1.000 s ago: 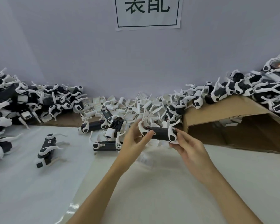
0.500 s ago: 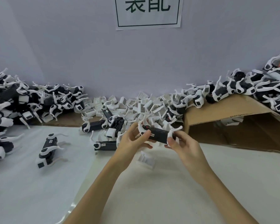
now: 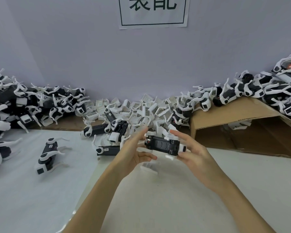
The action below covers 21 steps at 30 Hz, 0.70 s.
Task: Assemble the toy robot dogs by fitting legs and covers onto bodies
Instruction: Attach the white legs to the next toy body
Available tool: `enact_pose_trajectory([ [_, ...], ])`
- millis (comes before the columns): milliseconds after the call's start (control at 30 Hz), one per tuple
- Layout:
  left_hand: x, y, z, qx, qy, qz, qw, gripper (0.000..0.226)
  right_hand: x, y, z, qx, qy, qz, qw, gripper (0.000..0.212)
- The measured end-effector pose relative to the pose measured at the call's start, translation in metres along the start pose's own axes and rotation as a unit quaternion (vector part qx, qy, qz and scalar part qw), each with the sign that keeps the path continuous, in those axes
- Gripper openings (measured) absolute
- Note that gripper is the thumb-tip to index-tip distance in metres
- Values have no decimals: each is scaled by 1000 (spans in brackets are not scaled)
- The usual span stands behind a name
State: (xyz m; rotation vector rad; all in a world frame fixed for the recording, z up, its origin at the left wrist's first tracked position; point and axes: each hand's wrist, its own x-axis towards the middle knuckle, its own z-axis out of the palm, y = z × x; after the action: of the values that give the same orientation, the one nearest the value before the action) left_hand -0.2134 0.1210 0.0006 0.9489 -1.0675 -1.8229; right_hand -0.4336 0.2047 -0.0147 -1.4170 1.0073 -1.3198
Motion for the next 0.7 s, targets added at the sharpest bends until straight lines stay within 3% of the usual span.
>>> enact_pose_trajectory([
  [67, -2, 0, 0, -21, 18, -1, 1000, 72, 2, -1, 8, 138, 21, 38, 990, 38],
  [133, -2, 1, 2, -37, -3, 19, 999, 58, 3, -3, 17, 193, 91, 95, 972, 42],
  [233, -3, 0, 3, -16, -83, 83, 993, 44, 3, 1, 19, 129, 91, 135, 978, 65],
  [333, -6, 0, 3, 34, -127, 87, 988, 45, 2, 4, 19, 115, 105, 137, 978, 65],
  [467, -4, -4, 4, 141, -75, 108, 981, 42, 1, 11, 25, 9, 165, 141, 976, 76],
  [567, 0, -6, -2, 170, -48, 146, 973, 48, -1, 8, 30, -8, 165, 82, 983, 65],
  [633, 0, -6, -5, 164, -52, 172, 970, 52, -1, 3, 32, 27, 153, 62, 986, 50],
  [700, -2, -6, -4, 168, -64, 204, 962, 56, -3, 0, 31, 66, 137, 49, 987, 49],
])
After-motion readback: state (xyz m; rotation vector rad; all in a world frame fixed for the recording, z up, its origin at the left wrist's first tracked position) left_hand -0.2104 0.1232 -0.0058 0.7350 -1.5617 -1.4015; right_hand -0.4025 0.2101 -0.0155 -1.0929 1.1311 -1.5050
